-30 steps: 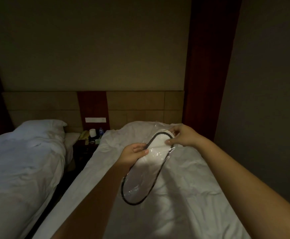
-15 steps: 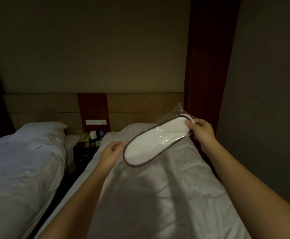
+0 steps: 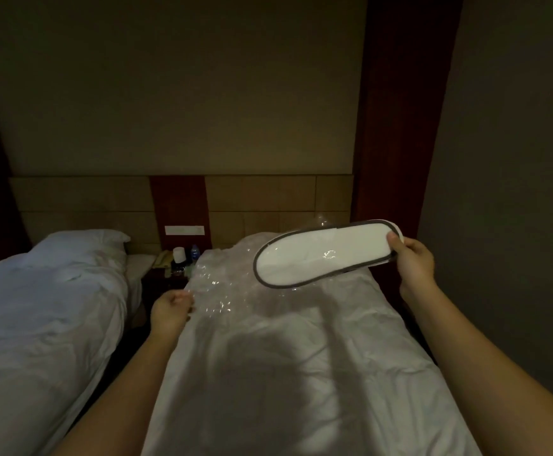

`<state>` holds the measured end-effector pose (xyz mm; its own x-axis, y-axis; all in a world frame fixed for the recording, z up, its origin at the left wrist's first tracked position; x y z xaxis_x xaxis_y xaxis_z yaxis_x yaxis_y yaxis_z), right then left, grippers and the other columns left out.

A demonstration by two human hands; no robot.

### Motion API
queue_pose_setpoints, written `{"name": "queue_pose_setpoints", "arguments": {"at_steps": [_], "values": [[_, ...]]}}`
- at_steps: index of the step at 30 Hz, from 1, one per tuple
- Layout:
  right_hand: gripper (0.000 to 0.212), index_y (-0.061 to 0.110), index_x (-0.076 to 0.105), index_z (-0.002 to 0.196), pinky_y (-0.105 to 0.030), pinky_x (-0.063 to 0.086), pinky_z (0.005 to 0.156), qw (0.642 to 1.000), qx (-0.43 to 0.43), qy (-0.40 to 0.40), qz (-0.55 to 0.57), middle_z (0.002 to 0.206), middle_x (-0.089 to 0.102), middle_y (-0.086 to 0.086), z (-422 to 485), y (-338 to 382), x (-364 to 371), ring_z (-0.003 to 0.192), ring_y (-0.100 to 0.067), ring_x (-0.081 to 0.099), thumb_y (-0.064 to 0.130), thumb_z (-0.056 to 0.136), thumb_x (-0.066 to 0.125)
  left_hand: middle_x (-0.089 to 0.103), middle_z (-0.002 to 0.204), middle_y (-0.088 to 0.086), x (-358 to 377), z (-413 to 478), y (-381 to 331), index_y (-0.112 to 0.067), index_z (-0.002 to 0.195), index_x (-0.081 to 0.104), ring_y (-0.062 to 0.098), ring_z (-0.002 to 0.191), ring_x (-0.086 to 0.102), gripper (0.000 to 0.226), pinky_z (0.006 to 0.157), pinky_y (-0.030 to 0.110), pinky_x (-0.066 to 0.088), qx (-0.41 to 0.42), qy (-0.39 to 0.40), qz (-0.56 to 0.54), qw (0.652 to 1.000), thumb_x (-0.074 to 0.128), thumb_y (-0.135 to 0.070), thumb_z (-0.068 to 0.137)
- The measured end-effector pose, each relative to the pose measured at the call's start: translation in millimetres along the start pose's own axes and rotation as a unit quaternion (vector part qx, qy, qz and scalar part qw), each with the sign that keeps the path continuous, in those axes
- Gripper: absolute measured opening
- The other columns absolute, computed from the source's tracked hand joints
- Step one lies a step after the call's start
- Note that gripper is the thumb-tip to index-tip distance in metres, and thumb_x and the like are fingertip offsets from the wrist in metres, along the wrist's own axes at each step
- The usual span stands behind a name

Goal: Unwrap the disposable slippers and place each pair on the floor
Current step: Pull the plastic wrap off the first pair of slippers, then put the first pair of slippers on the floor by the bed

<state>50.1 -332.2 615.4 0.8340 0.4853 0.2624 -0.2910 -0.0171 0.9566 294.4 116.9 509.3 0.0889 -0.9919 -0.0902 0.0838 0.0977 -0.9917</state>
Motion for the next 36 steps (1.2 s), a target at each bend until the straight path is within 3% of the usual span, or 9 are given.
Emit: {"name": "queue_pose_setpoints", "arguments": {"at_steps": [4,7,10,17,20,25,28,32,36], "values": [[0.035,0.01,0.057,0.12,-0.041,0.051,0.092,0.999,-0.01,-0.035,0.012,0.116,0.061,-0.009,-0.2,1.4,-11.8,0.103,-0.024,0.059,0.027,0.089,0.062,0.062,0.09,0.022,-12.9,-10.8,56.0,0.0,0.094,0.058,0.027,0.063,0.06,0.007,0.059,0.033,0.049,-0.03,-0.002,0.004,1.0,0.053,-0.003,0.091],[0.031,0.014,0.055,0.118,-0.045,0.05,0.096,0.999,-0.02,-0.046,0.017,0.116,0.059,-0.006,-4.1,0.5,-12.6,0.105,-0.024,0.058,0.029,0.091,0.059,0.064,0.088,0.024,-18.3,-33.2,104.0,0.0,0.09,0.059,0.032,0.068,0.062,0.008,0.067,0.042,0.055,-0.071,-0.019,0.054,0.996,0.054,-0.006,0.092],[0.026,0.02,0.055,0.114,-0.045,0.05,0.095,0.998,-0.032,-0.055,0.01,0.116,0.059,-0.004,-6.7,1.2,-12.5,0.105,-0.023,0.057,0.032,0.092,0.057,0.062,0.084,0.022,-16.3,-59.5,134.4,0.001,0.091,0.06,0.031,0.067,0.061,0.012,0.064,0.04,0.054,-0.123,-0.027,0.058,0.99,0.051,-0.007,0.092],[0.031,0.017,0.053,0.12,-0.041,0.052,0.09,0.997,-0.057,-0.044,-0.013,0.121,0.059,-0.007,-14.0,5.6,-4.5,0.107,-0.023,0.057,0.032,0.092,0.055,0.058,0.082,0.004,21.2,-59.8,34.3,-0.017,0.08,0.058,0.021,0.078,0.054,0.013,0.065,0.03,0.043,0.012,0.033,-0.038,0.999,0.053,-0.016,0.092],[0.029,0.02,0.052,0.118,-0.039,0.052,0.088,0.998,-0.045,-0.05,-0.011,0.12,0.058,-0.006,-15.3,-0.8,-12.6,0.105,-0.022,0.056,0.033,0.092,0.055,0.061,0.09,0.002,29.5,-61.9,24.2,-0.015,0.093,0.049,0.023,0.083,0.062,0.014,0.069,0.034,0.049,-0.003,0.069,-0.089,0.994,0.062,-0.021,0.089],[0.024,0.021,0.054,0.114,-0.023,0.047,0.072,0.992,-0.062,-0.105,0.013,0.116,0.06,-0.003,-15.7,0.2,-43.6,0.099,-0.017,0.058,0.033,0.093,0.054,0.061,0.09,0.015,21.8,-72.2,54.2,-0.018,0.12,0.035,0.03,0.074,0.063,0.05,0.061,0.039,0.055,-0.054,0.051,-0.091,0.993,0.061,0.004,0.084],[0.022,0.02,0.053,0.112,-0.025,0.051,0.079,0.986,-0.076,-0.141,0.05,0.115,0.06,-0.003,-12.5,9.3,-62.2,0.097,-0.013,0.06,0.032,0.093,0.054,0.06,0.097,0.021,12.2,-76.6,64.7,-0.009,0.126,0.044,0.03,0.076,0.062,0.038,0.061,0.035,0.055,-0.041,0.028,-0.085,0.995,0.051,0.002,0.091],[0.019,0.021,0.052,0.108,-0.014,0.047,0.068,0.983,-0.078,-0.15,0.079,0.106,0.06,0.002,-11.6,15.0,-64.4,0.089,-0.003,0.058,0.031,0.093,0.054,0.055,0.116,0.029,14.2,-77.3,60.8,-0.003,0.125,0.046,0.036,0.092,0.06,0.034,0.08,0.045,0.053,-0.063,0.002,-0.139,0.988,0.051,0.001,0.092],[0.022,0.017,0.051,0.11,-0.009,0.046,0.06,0.977,-0.068,-0.166,0.116,0.1,0.059,0.006,-15.9,10.5,-67.5,0.086,-0.002,0.058,0.032,0.093,0.053,0.053,0.118,0.028,15.5,-92.8,75.4,-0.002,0.126,0.043,0.035,0.095,0.058,0.034,0.084,0.048,0.051,-0.097,-0.003,-0.153,0.984,0.054,-0.007,0.094]]}}
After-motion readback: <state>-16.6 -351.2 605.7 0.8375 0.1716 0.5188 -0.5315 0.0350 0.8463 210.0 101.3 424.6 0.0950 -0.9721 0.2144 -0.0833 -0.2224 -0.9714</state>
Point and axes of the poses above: each hand's wrist, its own z-axis towards the middle knuckle, its own x-axis out of the palm, y = z × x, the point moved 10 cm from there along z, towards the middle knuckle
